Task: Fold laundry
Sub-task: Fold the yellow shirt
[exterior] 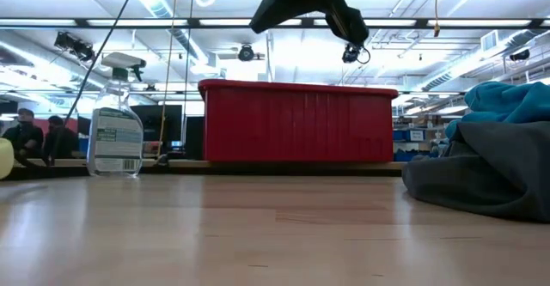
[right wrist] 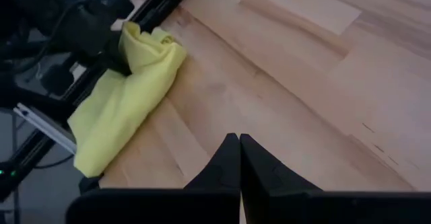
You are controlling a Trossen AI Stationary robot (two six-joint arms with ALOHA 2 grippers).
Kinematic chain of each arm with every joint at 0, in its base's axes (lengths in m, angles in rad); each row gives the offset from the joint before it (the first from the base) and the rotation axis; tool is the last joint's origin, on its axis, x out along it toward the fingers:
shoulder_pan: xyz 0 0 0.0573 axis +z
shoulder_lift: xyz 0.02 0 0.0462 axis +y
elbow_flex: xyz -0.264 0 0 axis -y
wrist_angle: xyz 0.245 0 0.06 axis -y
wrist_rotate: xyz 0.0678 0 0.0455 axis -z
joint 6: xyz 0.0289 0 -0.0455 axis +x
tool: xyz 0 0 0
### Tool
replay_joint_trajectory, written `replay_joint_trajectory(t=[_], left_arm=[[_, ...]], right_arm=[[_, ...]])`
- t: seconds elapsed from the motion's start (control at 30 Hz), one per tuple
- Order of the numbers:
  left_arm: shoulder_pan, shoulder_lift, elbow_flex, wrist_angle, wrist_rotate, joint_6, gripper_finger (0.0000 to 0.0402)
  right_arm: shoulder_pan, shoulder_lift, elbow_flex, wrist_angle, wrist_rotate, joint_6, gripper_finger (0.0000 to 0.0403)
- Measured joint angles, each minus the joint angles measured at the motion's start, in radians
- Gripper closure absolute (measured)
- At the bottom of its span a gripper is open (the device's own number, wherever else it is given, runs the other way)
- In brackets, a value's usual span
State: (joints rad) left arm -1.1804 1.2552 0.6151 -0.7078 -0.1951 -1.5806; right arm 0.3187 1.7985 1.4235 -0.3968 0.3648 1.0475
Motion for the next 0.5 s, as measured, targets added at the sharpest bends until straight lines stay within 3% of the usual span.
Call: replay_joint_trajectory(t=[0.17, 0.5], left_arm=[[0.007, -0.005, 0.033, -0.012, -0.024, 0.021, 0.0389], [0.046, -0.163, 0.112, -0.175, -0.304, 0.062, 0.0311]], right_arm=[[0.000, -0.001, 0.000, 0.035, 0.011, 0.035, 0.0400], [-0.055, -0.001, 0.000, 0.103, -0.022, 0.030, 0.0400]])
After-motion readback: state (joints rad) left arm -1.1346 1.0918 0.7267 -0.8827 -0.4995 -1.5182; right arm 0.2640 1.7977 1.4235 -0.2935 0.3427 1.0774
